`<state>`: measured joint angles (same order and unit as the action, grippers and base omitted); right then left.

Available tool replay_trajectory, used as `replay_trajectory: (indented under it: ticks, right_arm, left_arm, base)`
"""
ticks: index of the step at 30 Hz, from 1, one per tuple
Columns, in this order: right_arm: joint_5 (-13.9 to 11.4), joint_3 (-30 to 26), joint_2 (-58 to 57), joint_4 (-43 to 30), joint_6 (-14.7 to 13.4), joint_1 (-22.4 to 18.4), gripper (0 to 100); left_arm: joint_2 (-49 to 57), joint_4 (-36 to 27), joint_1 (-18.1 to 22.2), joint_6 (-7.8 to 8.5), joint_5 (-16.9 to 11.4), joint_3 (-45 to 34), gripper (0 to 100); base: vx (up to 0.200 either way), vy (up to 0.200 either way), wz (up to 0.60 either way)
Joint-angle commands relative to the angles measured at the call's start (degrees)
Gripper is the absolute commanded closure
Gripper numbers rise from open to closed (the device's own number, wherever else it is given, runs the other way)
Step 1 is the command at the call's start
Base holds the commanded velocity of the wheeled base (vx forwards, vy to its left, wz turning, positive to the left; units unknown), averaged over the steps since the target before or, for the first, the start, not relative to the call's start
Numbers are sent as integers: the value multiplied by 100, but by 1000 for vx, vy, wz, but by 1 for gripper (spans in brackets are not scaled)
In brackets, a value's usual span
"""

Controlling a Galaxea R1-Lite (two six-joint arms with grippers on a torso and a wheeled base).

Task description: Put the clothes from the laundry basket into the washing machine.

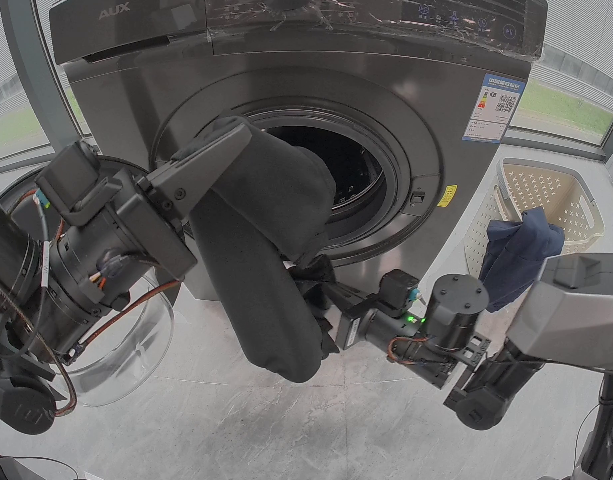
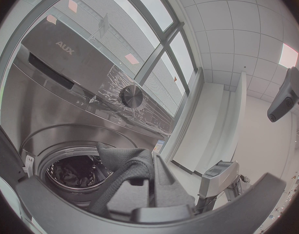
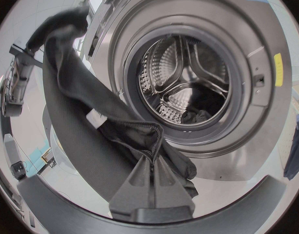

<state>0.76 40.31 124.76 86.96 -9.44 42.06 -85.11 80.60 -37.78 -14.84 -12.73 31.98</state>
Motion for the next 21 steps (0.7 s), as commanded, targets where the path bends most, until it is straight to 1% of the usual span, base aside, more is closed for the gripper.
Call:
replay_trajectory:
  ticks: [1, 5, 11, 16, 18, 19, 21]
  right_arm:
    - [4, -656, -997, -21, 12, -356, 100]
    - [4, -982, -1428, -161, 12, -611, 100]
    - [12, -1113, -1999, -179, 3, -866, 100]
    - [30, -1280, -2377, -126, -14, -1086, 100]
    - [30, -1237, -2395, -117, -23, -1209, 100]
    - [30, -1184, -2386, -117, 3, -1367, 100]
    - [21, -1131, -2404, -144, 3, -1464, 100]
  left_arm:
    - [12, -1, 113, -46, -28, -7, 100]
    - [21, -1, 174, -46, -28, -25, 100]
    - [30, -1, 218, -46, -19, -42, 100]
    - [39, 34, 473, -54, -28, -69, 100]
    - [21, 34, 587, -54, -19, -77, 100]
    - [-23, 34, 675, -54, -19, -86, 100]
    - [-84, 34, 746, -46, -11, -121, 100]
  base:
    - [0, 0, 0]
    - [0, 0, 0]
    - [0, 0, 0]
    - [0, 0, 0]
    - [0, 0, 0]
    - [0, 0, 0]
    - [0, 0, 0]
